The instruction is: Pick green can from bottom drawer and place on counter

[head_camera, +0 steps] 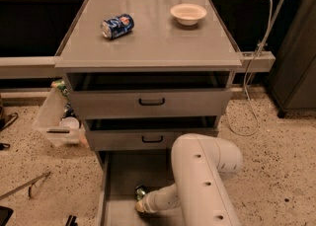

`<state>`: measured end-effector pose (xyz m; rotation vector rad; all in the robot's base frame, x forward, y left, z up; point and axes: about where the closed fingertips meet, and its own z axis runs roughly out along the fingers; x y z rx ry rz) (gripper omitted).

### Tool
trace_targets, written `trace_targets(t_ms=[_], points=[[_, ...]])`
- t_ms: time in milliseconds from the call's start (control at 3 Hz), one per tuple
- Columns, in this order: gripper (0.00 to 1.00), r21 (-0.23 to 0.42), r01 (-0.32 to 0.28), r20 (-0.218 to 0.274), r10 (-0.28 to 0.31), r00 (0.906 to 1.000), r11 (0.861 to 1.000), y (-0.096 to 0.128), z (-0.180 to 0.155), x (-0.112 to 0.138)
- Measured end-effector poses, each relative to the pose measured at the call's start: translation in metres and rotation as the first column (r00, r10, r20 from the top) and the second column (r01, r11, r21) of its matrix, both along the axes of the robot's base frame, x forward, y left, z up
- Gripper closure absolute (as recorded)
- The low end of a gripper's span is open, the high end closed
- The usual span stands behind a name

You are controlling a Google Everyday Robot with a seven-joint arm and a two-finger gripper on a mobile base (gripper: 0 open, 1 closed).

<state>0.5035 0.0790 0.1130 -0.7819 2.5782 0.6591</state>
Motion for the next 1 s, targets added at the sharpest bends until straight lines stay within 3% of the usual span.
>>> trace_targets(t_ms=[333, 667, 1000], points=[[1.00, 0.000, 0.000, 0.000, 0.000, 1.0000, 1.000, -0.001, 0.006, 0.002], [1.00, 0.043, -0.024, 0.003, 0.024, 0.9997, 0.999, -0.004, 0.016, 0.004], [1.00, 0.125, -0.108, 0.093, 0.097, 0.9910, 0.986, -0.014, 0.012, 0.011]])
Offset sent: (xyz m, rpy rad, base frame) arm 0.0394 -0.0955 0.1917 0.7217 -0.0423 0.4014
